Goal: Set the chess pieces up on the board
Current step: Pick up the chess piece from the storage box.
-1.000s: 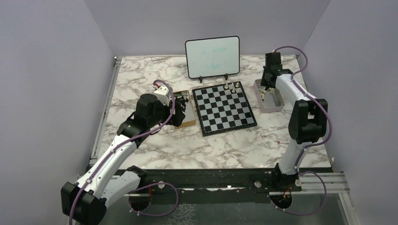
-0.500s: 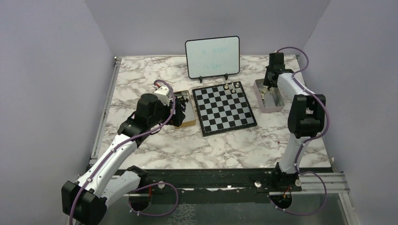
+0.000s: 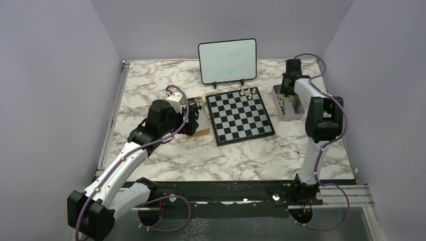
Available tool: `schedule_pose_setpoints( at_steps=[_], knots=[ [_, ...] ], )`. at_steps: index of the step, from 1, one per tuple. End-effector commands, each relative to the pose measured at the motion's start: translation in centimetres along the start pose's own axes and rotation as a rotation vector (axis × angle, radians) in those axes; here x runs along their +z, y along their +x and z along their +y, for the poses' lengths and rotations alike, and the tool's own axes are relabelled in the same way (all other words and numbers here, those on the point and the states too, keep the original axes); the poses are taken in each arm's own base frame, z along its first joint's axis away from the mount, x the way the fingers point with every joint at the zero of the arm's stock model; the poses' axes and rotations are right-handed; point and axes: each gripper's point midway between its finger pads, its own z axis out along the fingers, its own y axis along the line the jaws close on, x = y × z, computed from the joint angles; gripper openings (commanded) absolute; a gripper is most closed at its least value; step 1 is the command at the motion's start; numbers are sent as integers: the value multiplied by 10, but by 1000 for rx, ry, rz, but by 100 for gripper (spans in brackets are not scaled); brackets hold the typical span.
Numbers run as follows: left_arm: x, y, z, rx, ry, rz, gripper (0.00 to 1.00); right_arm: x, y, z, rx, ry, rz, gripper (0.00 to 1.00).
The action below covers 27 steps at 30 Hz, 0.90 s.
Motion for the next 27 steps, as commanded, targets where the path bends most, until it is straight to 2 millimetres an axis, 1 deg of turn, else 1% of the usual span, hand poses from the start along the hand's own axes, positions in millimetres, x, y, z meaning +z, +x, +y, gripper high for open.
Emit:
schedule_pose_setpoints(
  at_steps=[1,8,15,18,27],
  knots=[
    [1,2,1,14,-2,4,99,6,-18,3,7,-15,-48,27],
    [3,3,1,14,-2,12,99,14,-15,2,1,-3,-40,27],
    [5,4,1,14,1,18,99,17,-11,8,4,-29,-27,25],
    [5,4,0,13,3,22,99,14,-11,9,9,-39,-27,25],
    [5,4,0,13,4,20,99,-1,-24,17,13,-91,-41,24]
  ],
)
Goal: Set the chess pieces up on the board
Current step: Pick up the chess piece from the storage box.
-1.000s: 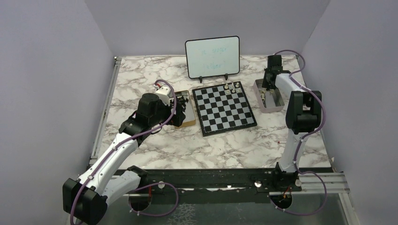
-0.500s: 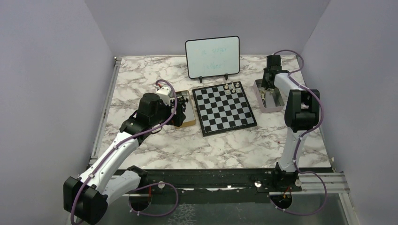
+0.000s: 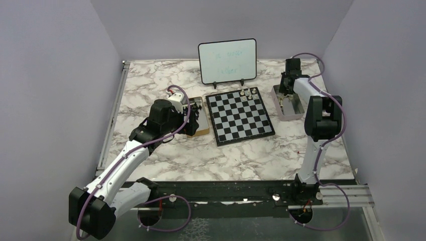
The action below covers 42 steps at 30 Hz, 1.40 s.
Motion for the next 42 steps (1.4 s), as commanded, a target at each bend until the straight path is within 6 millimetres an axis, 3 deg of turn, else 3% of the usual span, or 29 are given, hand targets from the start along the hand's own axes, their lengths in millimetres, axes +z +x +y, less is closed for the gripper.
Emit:
schedule_pose_setpoints(
  at_steps=[1,8,14,29,42],
  knots=[
    [-1,-3,-2,18,11,-9,99,-12,-22,7,14,-51,-39,25],
    [-2,-3,-3,16,15,-12,99,-27,-27,14,-26,-113,-57,25],
    [-2,-3,-4,14,17,-12,99,-30,-12,22,-57,-174,-5,27],
    [-1,-2,-4,12,17,-7,99,-20,16,12,-143,-137,104,29],
    [-1,-2,-4,12,19,-6,99,-9,13,19,-198,-182,99,29]
  ],
)
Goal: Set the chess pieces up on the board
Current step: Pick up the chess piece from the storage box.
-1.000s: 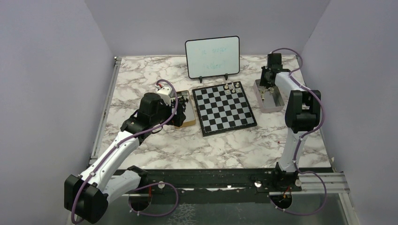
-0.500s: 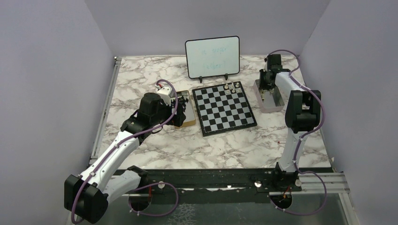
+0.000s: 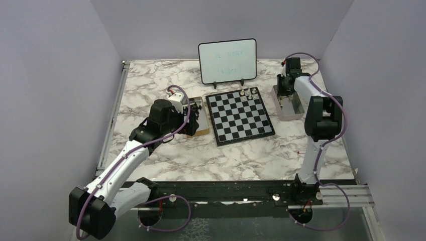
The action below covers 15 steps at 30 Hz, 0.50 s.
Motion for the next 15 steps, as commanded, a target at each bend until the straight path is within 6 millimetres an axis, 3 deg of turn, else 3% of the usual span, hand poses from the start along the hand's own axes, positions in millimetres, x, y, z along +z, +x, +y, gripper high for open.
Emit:
schedule_pose_setpoints(
  at_steps=[1,7,15],
  knots=[
    [-1,-2,-4,11,18,-6,99,5,-5,0,-42,-25,1,29],
    [0,-2,-4,11,20,-6,99,6,-3,0,-48,-25,3,26],
    [-1,-2,-5,12,22,-7,99,-3,-8,5,-51,-57,-12,10]
  ],
)
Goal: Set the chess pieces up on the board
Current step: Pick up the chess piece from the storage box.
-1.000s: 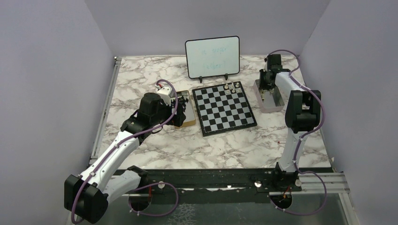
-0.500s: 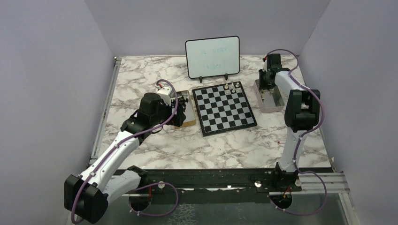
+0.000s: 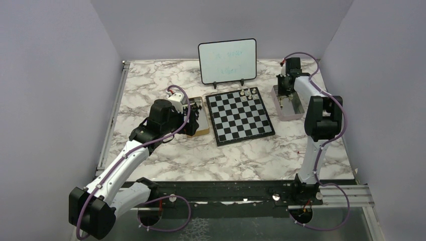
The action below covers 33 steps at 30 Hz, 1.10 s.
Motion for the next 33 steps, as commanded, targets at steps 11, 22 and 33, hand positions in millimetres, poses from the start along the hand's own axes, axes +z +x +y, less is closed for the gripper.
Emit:
schedule_pose_setpoints(
  at_steps=[11,22,33],
  knots=[
    [-6,-5,-7,9,31,-28,99,-46,-29,-5,104,31,-26,5],
    [-5,-5,-5,9,20,-27,99,-99,-48,32,128,-36,-84,5],
    [-9,-9,-1,14,-3,-43,99,-124,-44,107,52,-146,-103,5]
  ],
)
